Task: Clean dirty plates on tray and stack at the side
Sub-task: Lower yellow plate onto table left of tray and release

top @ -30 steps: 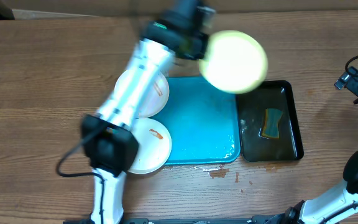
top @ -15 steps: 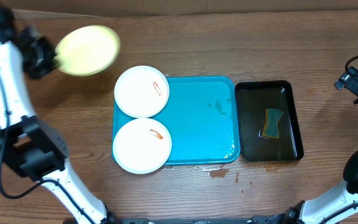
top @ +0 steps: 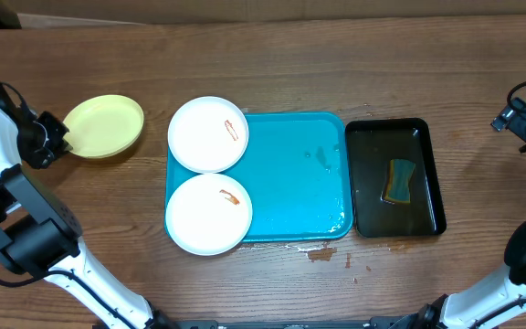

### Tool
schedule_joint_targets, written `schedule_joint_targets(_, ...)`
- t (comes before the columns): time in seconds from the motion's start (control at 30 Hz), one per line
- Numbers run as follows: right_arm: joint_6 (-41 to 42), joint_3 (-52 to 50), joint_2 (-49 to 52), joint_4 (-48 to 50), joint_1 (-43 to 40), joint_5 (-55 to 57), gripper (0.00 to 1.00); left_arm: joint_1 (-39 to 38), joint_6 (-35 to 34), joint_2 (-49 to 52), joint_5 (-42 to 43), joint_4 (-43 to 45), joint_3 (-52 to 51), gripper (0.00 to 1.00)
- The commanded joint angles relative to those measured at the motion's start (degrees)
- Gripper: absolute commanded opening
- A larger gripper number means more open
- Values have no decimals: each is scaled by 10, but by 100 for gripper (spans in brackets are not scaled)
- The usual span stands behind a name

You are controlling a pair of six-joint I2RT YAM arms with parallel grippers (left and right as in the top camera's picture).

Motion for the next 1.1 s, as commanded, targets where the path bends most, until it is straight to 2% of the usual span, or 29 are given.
schedule_joint_targets(0.0, 2, 4, -10, 2, -1, 0, 100, 2, -6, 0, -15, 18, -7, 4)
schedule_joint_targets(0.33, 2, 4, -10, 2, -1, 0, 100, 0, -21, 0, -31, 43, -7, 4)
schedule_joint_targets(0.37, 2, 4, -10, 2, -1, 0, 100, 0, -21, 0, -31, 44, -7, 7)
schedule_joint_targets(0.4, 2, 4, -10, 2, -1, 0, 100, 0, -20, 0, -30, 42, -7, 29)
schedule_joint_targets(0.43, 2, 4, -10, 2, -1, 0, 100, 0, -20, 0, -29, 41, -7, 68)
schedule_joint_targets(0.47, 2, 4, -10, 2, -1, 0, 100, 0, -20, 0, -24, 36, -7, 100)
schedule_joint_targets(0.6, 2, 4, -10, 2, -1, 0, 100, 3, -16, 0, 52, -7, 9, 99)
schedule_joint_targets(0.73, 2, 4, -10, 2, -1, 0, 100, 3, 0, -12, 109, -75, 37, 90)
schedule_joint_targets(0.93, 2, 4, -10, 2, -1, 0, 100, -18, 40, -114, 123, -147, 39, 74)
schedule_joint_targets(1.07, 2, 4, -10, 2, -1, 0, 100, -68, 44, -195, 120, -174, 39, 62)
